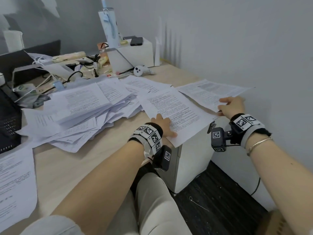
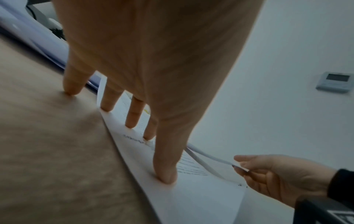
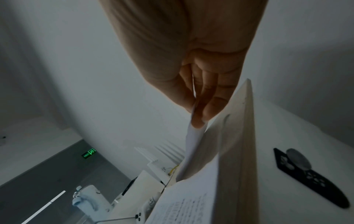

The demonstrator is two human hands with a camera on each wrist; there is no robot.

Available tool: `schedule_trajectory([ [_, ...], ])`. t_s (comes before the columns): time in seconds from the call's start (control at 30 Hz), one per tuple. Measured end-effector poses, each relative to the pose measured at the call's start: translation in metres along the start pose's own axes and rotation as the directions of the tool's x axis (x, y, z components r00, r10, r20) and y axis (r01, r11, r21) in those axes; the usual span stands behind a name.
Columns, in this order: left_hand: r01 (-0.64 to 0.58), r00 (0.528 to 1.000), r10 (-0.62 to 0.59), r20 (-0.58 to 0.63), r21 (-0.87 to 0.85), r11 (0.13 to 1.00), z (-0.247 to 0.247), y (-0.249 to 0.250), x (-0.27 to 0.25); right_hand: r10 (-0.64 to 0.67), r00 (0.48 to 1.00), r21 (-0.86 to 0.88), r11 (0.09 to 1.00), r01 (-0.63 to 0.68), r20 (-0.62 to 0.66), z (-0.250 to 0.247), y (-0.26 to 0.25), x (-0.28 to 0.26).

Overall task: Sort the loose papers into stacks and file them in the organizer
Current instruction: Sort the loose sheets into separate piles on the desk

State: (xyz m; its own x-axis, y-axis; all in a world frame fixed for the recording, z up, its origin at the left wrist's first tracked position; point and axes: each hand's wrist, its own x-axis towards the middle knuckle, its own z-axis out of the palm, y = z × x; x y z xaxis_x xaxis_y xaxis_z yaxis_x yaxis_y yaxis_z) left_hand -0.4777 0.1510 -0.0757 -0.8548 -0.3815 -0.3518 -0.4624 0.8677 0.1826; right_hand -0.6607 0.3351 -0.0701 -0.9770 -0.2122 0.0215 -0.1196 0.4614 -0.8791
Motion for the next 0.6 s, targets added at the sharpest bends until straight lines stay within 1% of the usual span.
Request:
schedule_trajectory([
  [0.07,0.012,1.000,-0.012,-0.010,-0.008,1.000,-0.001,-0.003,-0.004,0.006,0.999,-0.112,0.994,-0.010,-0.036,0.000,0.002,-0.002],
  [0.13,0.020,1.000,-0.020,-0.009,-0.009,1.000,-0.002,-0.008,-0.005,-0.017,0.998,-0.278,0.961,-0.002,-0.066,0.000,0.002,-0.007],
  [0.17,0.024,1.000,-0.024,-0.005,-0.006,1.000,-0.002,-0.010,-0.005,-0.057,0.996,-0.358,0.933,0.029,-0.068,0.001,0.001,-0.010],
  [0.23,0.023,1.000,-0.023,-0.007,-0.011,1.000,-0.002,-0.012,-0.006,-0.143,0.990,-0.453,0.883,0.123,-0.010,0.006,0.000,-0.015],
  [0.27,0.021,1.000,-0.021,-0.013,-0.025,0.999,-0.001,-0.013,-0.006,-0.168,0.985,-0.470,0.866,0.170,0.045,0.010,0.000,-0.015],
  [0.3,0.018,1.000,-0.018,-0.019,-0.038,0.999,0.001,-0.013,-0.006,-0.161,0.981,-0.470,0.861,0.193,0.107,0.015,0.000,-0.016],
  [0.37,0.017,0.999,-0.019,-0.033,-0.051,0.999,0.004,-0.011,-0.006,-0.080,0.973,-0.467,0.867,0.177,0.218,0.022,0.001,-0.016],
  [0.47,0.030,0.999,-0.032,-0.043,-0.052,0.998,0.006,-0.007,-0.004,0.031,0.944,-0.529,0.834,0.156,0.328,0.023,0.003,-0.018],
  [0.53,0.026,0.999,-0.028,-0.043,-0.047,0.999,0.007,-0.004,-0.003,0.053,0.936,-0.520,0.842,0.145,0.347,0.020,0.005,-0.018],
  [0.6,0.027,0.998,-0.030,-0.054,-0.054,0.998,0.006,-0.001,-0.004,0.029,0.950,-0.504,0.852,0.139,0.311,0.016,0.004,-0.017],
])
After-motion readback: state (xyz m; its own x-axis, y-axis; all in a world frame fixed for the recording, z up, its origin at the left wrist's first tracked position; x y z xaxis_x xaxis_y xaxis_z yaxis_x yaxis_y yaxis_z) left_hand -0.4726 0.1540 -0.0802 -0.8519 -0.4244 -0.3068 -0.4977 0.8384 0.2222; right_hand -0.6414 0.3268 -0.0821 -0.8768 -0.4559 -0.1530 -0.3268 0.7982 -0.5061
